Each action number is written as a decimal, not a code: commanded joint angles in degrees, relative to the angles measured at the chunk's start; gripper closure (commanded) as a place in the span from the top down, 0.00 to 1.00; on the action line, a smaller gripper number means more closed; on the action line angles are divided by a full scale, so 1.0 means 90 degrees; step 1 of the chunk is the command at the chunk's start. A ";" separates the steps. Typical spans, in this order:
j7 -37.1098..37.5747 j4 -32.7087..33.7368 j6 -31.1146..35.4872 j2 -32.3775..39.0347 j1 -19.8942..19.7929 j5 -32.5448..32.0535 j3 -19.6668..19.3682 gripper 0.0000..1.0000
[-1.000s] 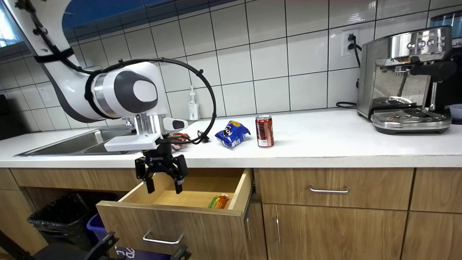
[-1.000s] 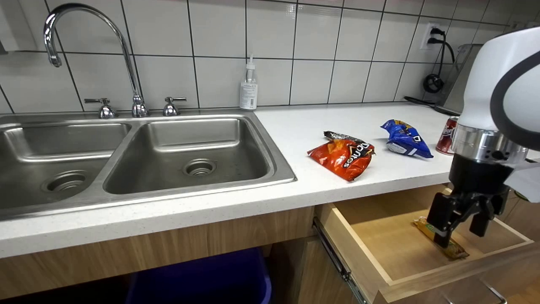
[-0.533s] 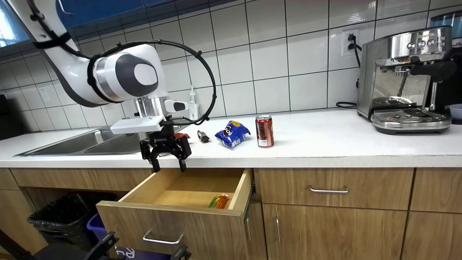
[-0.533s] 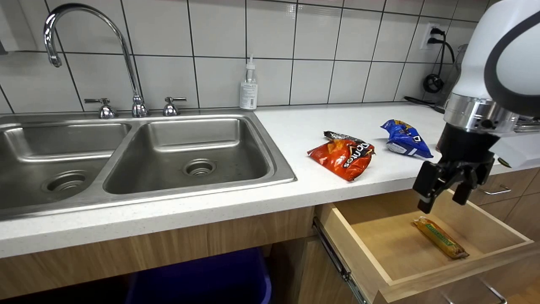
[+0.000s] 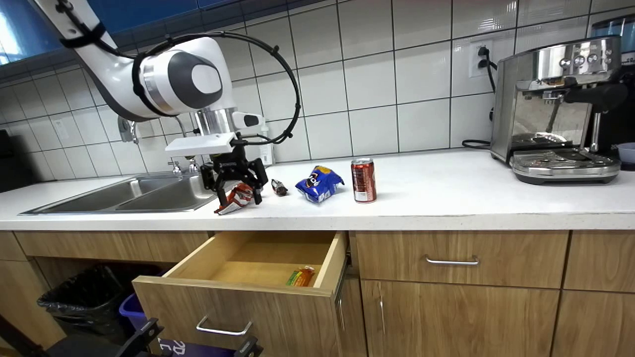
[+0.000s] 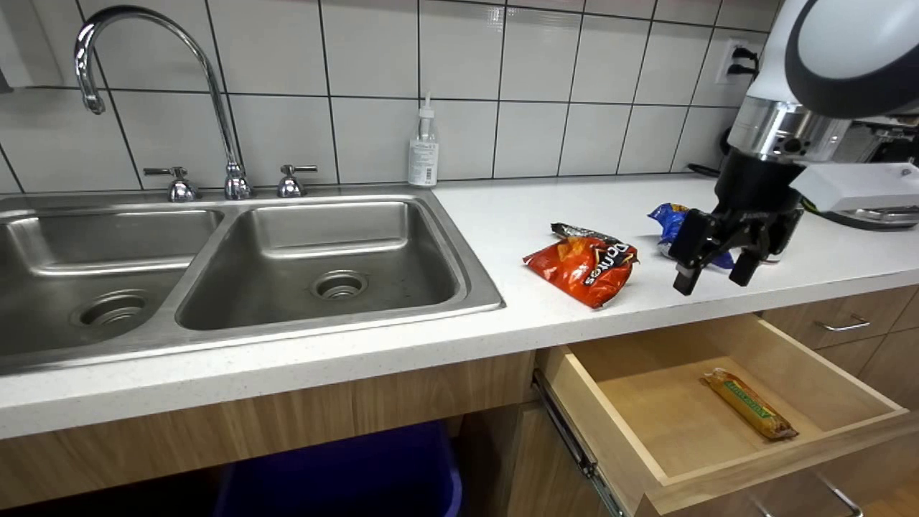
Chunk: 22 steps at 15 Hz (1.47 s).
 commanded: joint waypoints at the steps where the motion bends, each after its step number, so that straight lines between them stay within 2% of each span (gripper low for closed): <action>1: -0.0388 0.0393 -0.0348 -0.0101 0.0053 0.0270 0.0127 1.00; 8: -0.0647 0.0855 -0.0236 0.0052 0.0158 0.0279 0.0206 1.00; 19: -0.1343 0.0968 0.0262 0.0114 0.0160 0.0323 0.0246 1.00; 20: -0.1011 0.0855 0.0182 0.0030 0.0145 0.0147 0.0229 1.00; 22: -0.1024 0.0849 0.0186 0.0037 0.0145 0.0147 0.0229 1.00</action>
